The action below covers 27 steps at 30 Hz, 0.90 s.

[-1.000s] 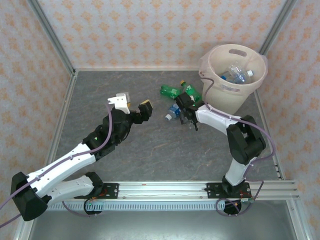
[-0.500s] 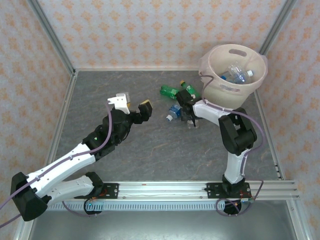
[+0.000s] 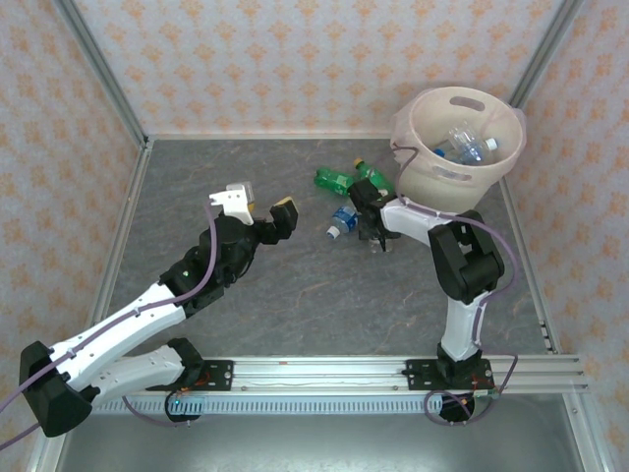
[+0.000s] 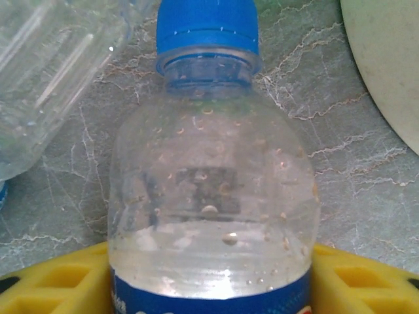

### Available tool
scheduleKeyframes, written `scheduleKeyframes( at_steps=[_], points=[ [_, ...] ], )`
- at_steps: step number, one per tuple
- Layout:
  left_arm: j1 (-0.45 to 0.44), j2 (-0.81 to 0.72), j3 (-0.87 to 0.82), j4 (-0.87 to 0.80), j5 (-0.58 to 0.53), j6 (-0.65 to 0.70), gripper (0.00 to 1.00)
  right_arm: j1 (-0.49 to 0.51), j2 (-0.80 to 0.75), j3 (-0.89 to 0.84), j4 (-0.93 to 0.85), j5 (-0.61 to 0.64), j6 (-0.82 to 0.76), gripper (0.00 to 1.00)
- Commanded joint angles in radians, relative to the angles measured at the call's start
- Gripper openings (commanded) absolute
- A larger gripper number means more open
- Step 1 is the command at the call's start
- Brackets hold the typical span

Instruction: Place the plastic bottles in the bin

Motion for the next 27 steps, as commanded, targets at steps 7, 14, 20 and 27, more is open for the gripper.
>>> scheduleKeyframes(
  at_steps=[7,14,20,27],
  points=[
    [0.007,-0.021,0.001,-0.019,-0.010,-0.015,0.99,-0.013,-0.118,-0.028,-0.021,0.028,0.067,0.50],
    [0.007,-0.009,-0.002,-0.007,0.000,-0.020,0.99,0.012,-0.274,-0.023,-0.076,0.048,0.076,0.49],
    [0.006,0.017,0.007,0.006,0.016,-0.017,0.99,0.038,-0.395,0.048,-0.119,0.050,0.046,0.49],
    [0.006,0.041,0.024,0.018,0.032,-0.015,0.99,0.049,-0.434,0.269,-0.184,0.080,-0.009,0.47]
  ],
)
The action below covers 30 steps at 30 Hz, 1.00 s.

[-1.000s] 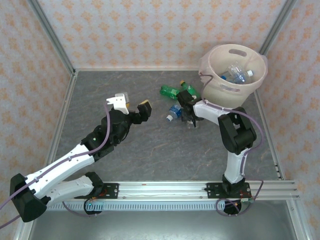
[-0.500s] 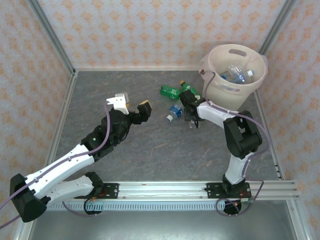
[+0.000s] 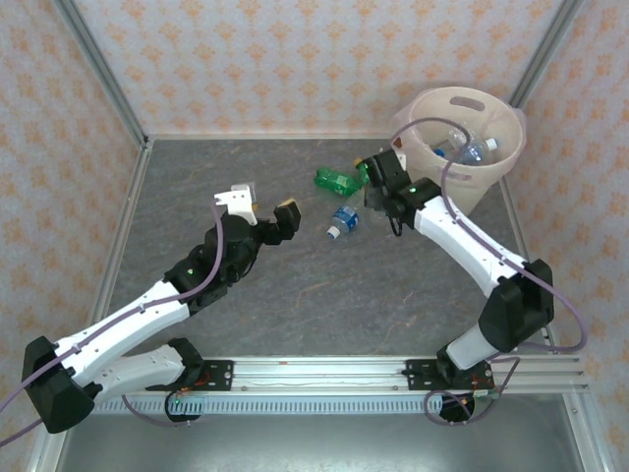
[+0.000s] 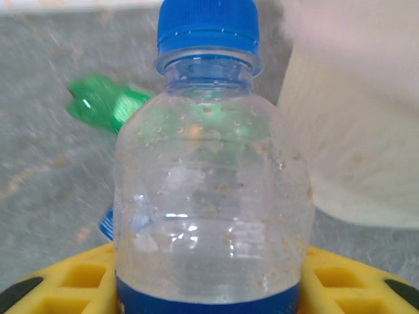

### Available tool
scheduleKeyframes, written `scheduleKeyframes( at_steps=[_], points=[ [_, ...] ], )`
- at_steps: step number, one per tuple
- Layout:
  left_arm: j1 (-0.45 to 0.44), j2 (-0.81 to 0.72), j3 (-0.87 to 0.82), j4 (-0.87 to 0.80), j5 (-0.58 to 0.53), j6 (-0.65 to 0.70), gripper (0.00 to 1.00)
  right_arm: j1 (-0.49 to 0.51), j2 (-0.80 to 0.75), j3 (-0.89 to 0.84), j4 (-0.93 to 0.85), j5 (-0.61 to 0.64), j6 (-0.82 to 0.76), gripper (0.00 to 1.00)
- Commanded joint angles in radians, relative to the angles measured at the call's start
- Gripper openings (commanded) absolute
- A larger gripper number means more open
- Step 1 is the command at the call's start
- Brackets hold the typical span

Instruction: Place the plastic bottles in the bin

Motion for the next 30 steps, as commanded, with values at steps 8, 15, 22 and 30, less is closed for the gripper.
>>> scheduleKeyframes(
  at_steps=[8,15,22,30],
  points=[
    [0.006,0.000,0.025,0.017,0.035,-0.004,0.99,-0.047,-0.009,0.372,-0.094,0.091,-0.084,0.47],
    [0.006,0.007,0.025,0.029,0.064,-0.009,0.99,-0.214,0.056,0.547,-0.080,0.101,-0.129,0.46],
    [0.006,0.006,0.020,0.011,0.082,-0.019,0.99,-0.432,0.156,0.566,-0.039,-0.007,-0.046,0.45],
    [0.007,-0.002,0.021,-0.013,0.093,-0.017,0.99,-0.472,0.301,0.640,-0.055,-0.097,-0.026,0.45]
  ],
)
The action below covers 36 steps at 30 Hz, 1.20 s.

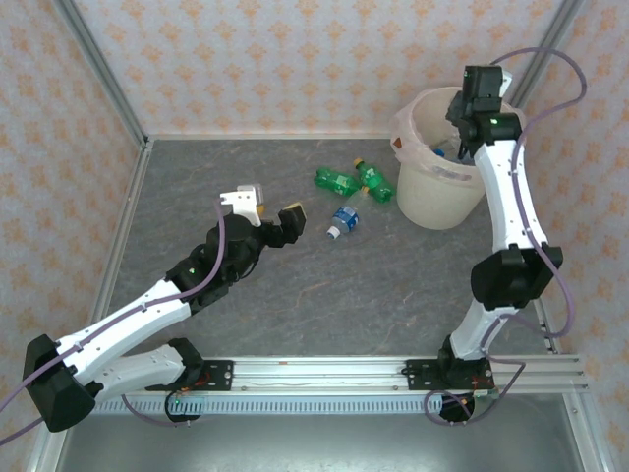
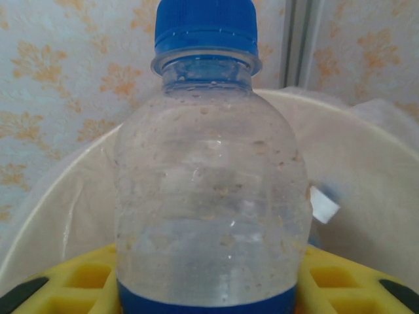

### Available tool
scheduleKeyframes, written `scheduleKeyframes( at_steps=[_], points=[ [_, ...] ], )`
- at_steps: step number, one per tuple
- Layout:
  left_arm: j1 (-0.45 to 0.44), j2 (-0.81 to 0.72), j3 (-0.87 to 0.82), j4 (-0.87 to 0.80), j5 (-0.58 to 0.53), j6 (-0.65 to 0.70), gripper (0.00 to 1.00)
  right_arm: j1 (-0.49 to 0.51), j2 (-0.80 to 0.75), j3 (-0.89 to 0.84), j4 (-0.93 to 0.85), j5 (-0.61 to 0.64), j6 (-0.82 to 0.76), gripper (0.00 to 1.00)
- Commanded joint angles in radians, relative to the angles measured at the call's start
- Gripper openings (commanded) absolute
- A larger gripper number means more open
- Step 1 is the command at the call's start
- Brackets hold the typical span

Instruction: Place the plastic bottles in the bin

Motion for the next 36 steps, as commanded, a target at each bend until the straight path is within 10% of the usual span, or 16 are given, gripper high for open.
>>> scheduleKeyframes(
  at_steps=[1,9,36],
  points=[
    [0.007,-0.002,0.022,-0.017,0.022,-0.008,0.99,0.007,0.040,0.079,-0.018,-0.057,0.021,0.47],
    [0.006,0.033,0.045,-0.037,0.050,0.007,0.99,0.007,0.027,0.092,-0.032,-0.084,0.030,1.00],
    [0.036,0.559,0.187,0.076,0.259,0.152,0.78,0.220,-0.364,-0.245,0.017,-0.283,0.102,1.00]
  ],
)
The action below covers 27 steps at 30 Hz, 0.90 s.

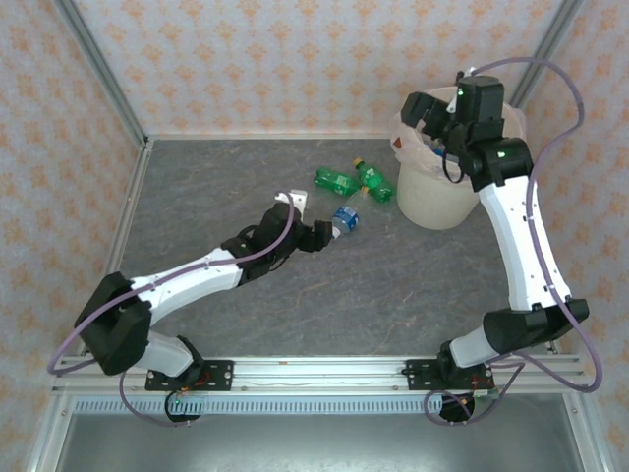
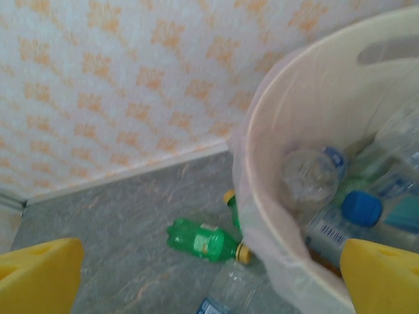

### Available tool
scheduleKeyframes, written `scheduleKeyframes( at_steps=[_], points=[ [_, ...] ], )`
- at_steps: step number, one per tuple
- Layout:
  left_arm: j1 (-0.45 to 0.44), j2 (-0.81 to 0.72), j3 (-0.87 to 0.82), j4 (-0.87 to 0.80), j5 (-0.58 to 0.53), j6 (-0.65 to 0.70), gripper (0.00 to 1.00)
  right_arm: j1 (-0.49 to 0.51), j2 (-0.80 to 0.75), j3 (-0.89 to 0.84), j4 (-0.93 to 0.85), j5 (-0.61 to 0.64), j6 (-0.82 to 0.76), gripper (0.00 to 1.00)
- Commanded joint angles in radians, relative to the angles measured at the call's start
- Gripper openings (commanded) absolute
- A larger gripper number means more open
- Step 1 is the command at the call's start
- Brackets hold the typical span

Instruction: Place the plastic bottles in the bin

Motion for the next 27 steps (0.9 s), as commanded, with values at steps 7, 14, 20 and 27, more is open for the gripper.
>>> scheduleKeyframes(
  at_steps=[7,14,20,27],
  points=[
    [0.023,0.241,0.158,0.044,0.104,0.102,0.68,0.035,-0.104,-0.101,0.045,0.035,0.044,1.00],
    [0.033,0.370,0.260,0.010,0.131,0.155,0.67,0.035,-0.118,-0.100,0.033,0.046,0.038,1.00],
    [0.035,0.471,0.332,-0.037,0.141,0.186,0.69,0.034,-0.125,-0.103,0.034,0.044,0.046,1.00],
    [0.034,0.514,0.335,-0.052,0.172,0.208,0.70,0.034,-0.131,-0.123,0.040,0.037,0.054,1.00]
  ],
)
